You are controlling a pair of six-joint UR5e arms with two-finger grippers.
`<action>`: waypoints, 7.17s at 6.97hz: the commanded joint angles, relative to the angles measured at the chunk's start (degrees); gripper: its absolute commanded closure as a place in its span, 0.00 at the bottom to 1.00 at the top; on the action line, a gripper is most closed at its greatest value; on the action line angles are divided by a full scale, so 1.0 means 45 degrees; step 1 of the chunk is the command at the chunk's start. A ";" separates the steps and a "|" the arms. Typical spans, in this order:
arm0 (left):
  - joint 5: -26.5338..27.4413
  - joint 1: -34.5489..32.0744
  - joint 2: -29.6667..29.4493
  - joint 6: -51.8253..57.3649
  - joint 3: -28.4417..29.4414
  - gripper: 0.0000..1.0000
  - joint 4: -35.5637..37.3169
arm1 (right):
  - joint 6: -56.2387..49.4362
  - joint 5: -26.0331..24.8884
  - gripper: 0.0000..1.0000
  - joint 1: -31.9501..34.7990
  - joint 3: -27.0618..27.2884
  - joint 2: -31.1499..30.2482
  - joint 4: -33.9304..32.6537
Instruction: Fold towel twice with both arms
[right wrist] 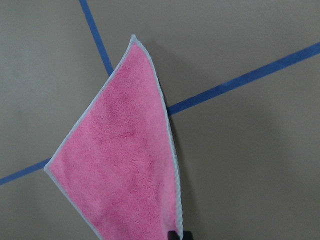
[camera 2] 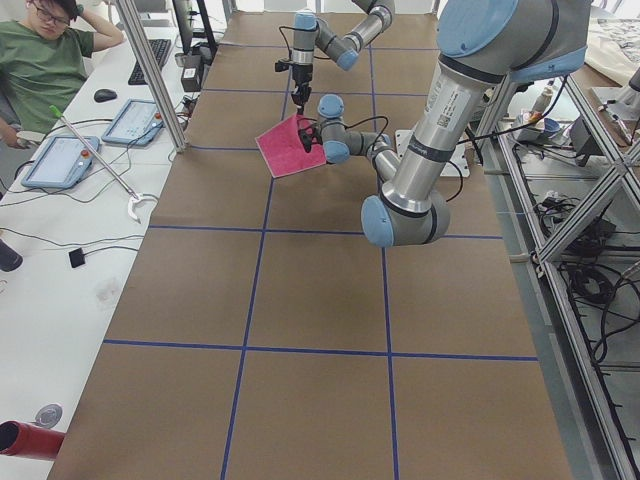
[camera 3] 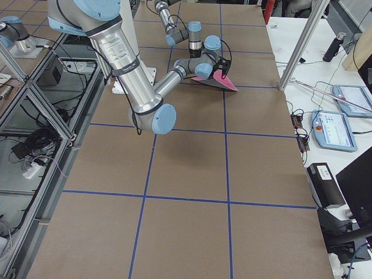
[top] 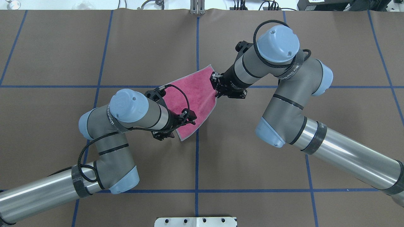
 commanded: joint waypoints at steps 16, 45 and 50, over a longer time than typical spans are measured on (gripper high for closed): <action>0.0218 0.0469 -0.0526 -0.0090 0.0471 0.13 0.0039 | -0.0038 0.0119 1.00 0.0025 0.0039 -0.0091 0.0021; -0.3435 -0.2285 -0.0740 0.0939 0.0742 1.00 0.0918 | 0.0763 -0.0445 1.00 -0.0113 -0.0637 -0.0135 0.0041; -0.2595 -0.2732 -0.1283 0.1141 0.1872 1.00 0.0743 | 0.0723 -0.1326 1.00 0.0142 -0.2692 0.0319 0.1327</action>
